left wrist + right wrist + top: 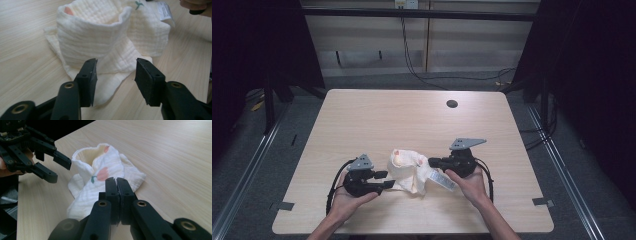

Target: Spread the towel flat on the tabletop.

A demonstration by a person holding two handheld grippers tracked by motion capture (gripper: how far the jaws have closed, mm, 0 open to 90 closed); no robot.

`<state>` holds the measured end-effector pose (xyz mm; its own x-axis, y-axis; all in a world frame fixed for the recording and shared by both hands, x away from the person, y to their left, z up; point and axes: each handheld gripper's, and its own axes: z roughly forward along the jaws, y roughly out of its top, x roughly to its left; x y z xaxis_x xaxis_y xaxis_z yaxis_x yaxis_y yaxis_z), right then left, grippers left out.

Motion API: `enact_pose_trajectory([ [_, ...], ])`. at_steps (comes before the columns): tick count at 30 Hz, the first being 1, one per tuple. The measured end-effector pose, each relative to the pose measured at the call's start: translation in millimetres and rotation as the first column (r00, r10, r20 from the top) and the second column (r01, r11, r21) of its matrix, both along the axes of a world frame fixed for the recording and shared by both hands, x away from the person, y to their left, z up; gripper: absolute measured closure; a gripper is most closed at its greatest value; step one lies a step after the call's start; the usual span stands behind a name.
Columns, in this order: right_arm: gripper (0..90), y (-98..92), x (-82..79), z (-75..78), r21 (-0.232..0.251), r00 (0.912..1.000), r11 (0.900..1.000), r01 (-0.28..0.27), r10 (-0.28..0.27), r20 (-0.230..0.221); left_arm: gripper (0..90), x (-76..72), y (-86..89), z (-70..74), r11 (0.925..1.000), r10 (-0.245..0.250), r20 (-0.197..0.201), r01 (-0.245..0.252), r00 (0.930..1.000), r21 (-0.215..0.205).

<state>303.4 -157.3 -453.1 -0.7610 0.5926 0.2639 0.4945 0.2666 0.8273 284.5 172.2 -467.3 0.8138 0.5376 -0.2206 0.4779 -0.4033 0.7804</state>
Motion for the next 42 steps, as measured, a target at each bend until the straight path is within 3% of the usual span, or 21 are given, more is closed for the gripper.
enact_pose_trajectory([
  [3,89.3,9.1,-0.9,-3.9,-0.020,0.9997,1.000,-0.022,0.022,-0.007,45.4,2.0,1.9,0.1,0.9990,0.021,-0.021,-0.022,0.9996,-0.039],
  [8,89.3,19.4,-1.4,-8.9,-0.032,0.9987,0.998,-0.050,0.050,-0.013,40.0,0.8,4.4,1.2,0.9972,0.051,-0.010,-0.051,0.9987,-0.054],
  [13,89.2,23.4,-2.6,-8.5,-0.032,0.9981,0.998,-0.062,0.062,-0.005,38.6,6.8,3.6,2.6,0.9917,0.103,0.033,-0.100,0.9942,-0.081],
  [17,89.2,21.9,-3.0,-3.4,-0.023,0.9981,0.998,-0.060,0.061,0.007,46.6,9.3,-7.2,4.5,0.9942,0.094,0.088,-0.089,0.9917,-0.061],
  [19,89.2,20.4,-3.4,-0.6,-0.015,0.9982,0.998,-0.058,0.058,0.015,61.4,10.3,-9.6,3.6,0.9945,0.099,0.111,-0.094,0.9888,-0.045],
  [21,89.2,18.5,-3.5,1.4,-0.012,0.9983,0.998,-0.054,0.054,0.021,77.3,13.7,-10.0,2.5,0.9960,0.086,0.102,-0.084,0.9911,-0.031],
  [23,89.2,15.4,-3.6,3.4,-0.010,0.9987,0.999,-0.045,0.045,0.026,85.4,17.3,-6.7,1.6,0.9957,0.088,0.085,-0.085,0.9925,-0.035],
  [32,89.3,-14.1,-3.1,23.3,0.005,0.9964,0.999,0.053,-0.054,0.065,86.9,21.7,11.4,28.3,0.9913,0.058,0.107,-0.044,0.9925,-0.124],
  [35,89.4,-20.7,-3.9,31.6,-0.023,0.9948,0.997,0.067,-0.066,0.078,86.9,24.3,12.0,38.8,0.9897,0.040,0.120,-0.022,0.9920,-0.141],
  [42,89.4,-42.4,-8.3,71.6,-0.003,0.9834,0.994,0.112,-0.110,0.144,87.0,25.8,7.4,68.1,0.9838,-0.011,0.162,0.040,0.9867,-0.175],
])
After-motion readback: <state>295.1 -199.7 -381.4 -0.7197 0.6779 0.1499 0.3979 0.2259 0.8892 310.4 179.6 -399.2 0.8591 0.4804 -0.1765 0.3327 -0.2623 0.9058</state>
